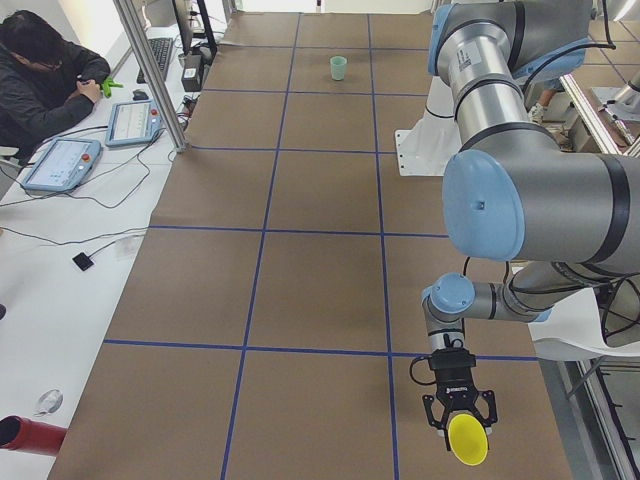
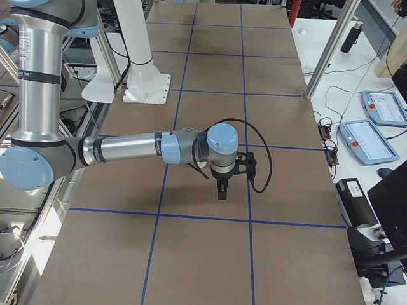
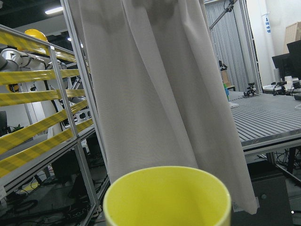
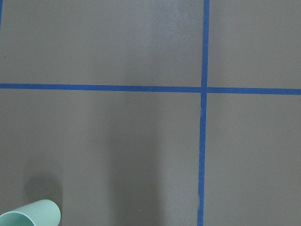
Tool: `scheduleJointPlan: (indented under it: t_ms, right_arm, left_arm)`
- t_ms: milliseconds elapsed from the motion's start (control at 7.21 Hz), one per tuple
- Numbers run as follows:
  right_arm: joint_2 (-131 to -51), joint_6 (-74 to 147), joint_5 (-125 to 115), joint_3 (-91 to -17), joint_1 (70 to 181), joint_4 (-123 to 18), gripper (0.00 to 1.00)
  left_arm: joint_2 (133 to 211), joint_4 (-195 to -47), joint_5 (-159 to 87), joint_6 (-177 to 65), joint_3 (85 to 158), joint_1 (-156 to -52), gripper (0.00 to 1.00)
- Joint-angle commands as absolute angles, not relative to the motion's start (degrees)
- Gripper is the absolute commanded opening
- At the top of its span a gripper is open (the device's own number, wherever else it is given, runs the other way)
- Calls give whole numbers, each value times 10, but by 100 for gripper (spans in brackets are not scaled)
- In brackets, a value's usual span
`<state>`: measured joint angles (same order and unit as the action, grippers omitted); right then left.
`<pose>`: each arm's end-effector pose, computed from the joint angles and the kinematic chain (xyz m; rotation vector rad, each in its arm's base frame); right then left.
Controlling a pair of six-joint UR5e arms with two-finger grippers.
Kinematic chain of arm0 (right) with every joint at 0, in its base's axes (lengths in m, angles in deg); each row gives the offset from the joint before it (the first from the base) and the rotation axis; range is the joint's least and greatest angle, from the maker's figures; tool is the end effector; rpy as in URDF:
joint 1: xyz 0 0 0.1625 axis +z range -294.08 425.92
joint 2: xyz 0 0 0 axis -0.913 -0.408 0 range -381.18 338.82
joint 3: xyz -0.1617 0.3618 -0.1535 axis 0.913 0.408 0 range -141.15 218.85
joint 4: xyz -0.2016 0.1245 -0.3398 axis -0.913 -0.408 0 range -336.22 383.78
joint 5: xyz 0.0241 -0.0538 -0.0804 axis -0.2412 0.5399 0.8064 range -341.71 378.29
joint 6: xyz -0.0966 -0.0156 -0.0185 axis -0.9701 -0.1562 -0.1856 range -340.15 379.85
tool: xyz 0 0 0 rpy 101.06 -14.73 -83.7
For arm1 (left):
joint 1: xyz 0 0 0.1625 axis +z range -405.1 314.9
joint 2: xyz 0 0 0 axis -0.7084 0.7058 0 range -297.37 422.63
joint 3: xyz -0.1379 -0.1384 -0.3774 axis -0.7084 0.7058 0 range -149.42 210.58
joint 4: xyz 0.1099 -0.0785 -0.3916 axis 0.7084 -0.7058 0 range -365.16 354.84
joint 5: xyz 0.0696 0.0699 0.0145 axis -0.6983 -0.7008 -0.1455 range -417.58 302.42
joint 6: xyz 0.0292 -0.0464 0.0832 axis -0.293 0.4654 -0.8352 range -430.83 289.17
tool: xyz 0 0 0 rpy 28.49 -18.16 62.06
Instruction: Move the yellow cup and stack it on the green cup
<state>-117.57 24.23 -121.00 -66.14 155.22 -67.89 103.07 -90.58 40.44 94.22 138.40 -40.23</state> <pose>0.0523 -0.4480 0.5786 0.0752 -0.8634 0.0081 0.0420 -0.1162 0.7830 0.3235 -0.6112 -1.2237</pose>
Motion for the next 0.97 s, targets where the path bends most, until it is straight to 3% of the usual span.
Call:
scheduleJointPlan:
  t_ms: [0,555,832]
  right_arm:
    - [-1177,242,-1210,-657,1552,-679,100]
    - [-1175,242,-1209,-653,1552,-680,100]
    - [-1174,242,-1208,-652,1552,-680,100]
  left_arm:
    - [1022,-895,402,859,1436,-453,30]
    - [1038,-803,404,821,1540,-457,30]
    - [1089,-736,404,821,1584,-464,30]
